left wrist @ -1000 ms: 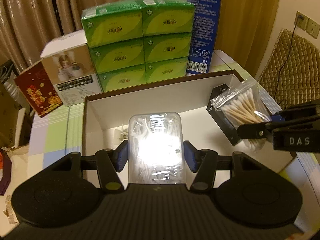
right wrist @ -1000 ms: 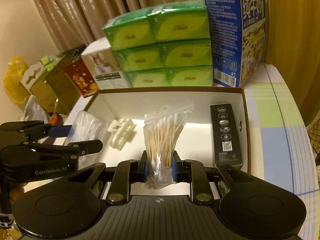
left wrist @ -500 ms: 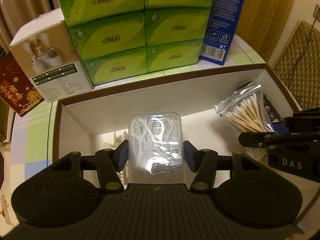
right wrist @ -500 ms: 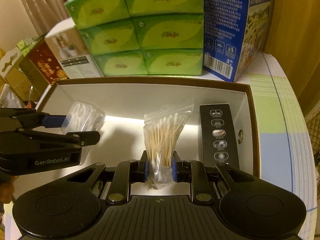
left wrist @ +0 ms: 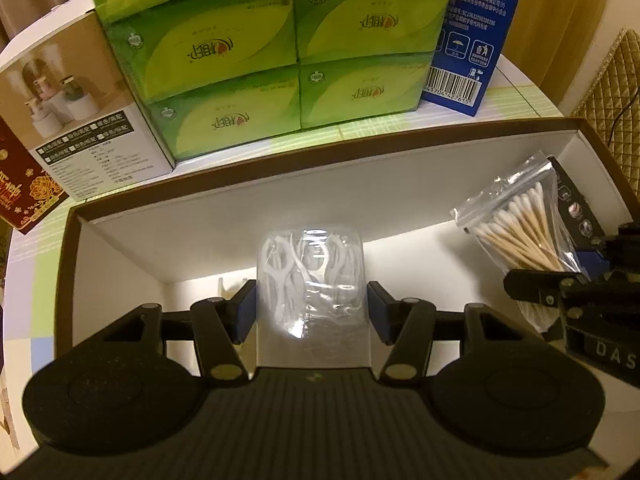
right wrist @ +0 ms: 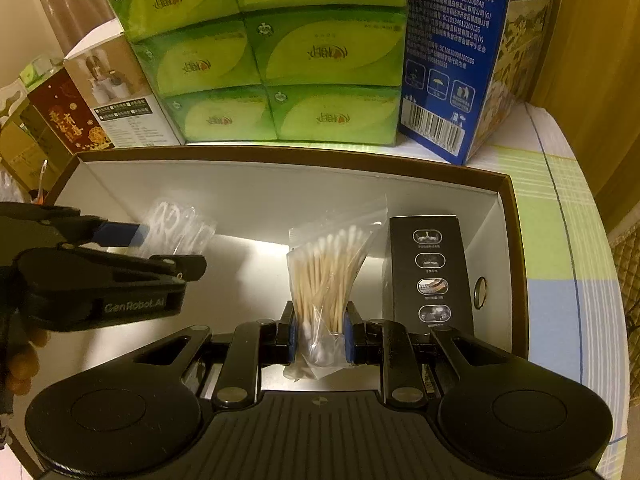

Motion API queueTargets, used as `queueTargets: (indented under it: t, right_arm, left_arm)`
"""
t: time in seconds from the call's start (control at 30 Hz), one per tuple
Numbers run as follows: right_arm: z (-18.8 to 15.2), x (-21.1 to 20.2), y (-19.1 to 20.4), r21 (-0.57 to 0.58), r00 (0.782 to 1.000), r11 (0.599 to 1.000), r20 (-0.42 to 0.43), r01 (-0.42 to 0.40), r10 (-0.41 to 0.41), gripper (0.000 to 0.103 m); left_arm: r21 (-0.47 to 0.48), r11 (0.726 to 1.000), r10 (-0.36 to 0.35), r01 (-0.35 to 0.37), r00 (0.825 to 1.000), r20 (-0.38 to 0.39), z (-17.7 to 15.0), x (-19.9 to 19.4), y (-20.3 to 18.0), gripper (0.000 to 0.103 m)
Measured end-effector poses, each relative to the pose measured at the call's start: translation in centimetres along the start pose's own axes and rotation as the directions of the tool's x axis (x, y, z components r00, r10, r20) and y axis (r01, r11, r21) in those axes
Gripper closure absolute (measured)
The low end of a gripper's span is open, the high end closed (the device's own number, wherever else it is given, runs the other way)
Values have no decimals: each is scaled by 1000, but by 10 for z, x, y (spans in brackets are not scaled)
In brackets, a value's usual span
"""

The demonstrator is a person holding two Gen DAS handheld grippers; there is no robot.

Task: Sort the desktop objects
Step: 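Lower both items into the box and open both tools to release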

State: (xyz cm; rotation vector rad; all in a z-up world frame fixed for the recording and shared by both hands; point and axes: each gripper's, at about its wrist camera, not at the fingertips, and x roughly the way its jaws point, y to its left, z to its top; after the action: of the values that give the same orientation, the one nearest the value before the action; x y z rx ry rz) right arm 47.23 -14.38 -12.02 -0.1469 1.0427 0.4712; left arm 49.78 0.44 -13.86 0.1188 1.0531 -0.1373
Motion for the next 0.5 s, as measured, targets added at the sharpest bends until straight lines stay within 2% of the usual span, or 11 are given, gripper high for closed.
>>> queueTargets:
  t: [0.27, 0.43, 0.5]
  right_arm:
    - [1, 2, -4, 3, 1000, 1000, 3, 7, -7, 84]
    - [1, 3, -4, 3, 1000, 1000, 5, 6, -6, 84]
    - [0, 4, -5, 3, 1000, 1000, 5, 7, -7, 84]
  left_arm:
    - [-3, 1000, -4, 4, 1000, -17, 6, 8, -4, 50]
    - [9, 1000, 14, -14, 1000, 6, 8, 2, -2, 44]
    - [22, 999, 23, -23, 1000, 20, 11, -3, -2, 39]
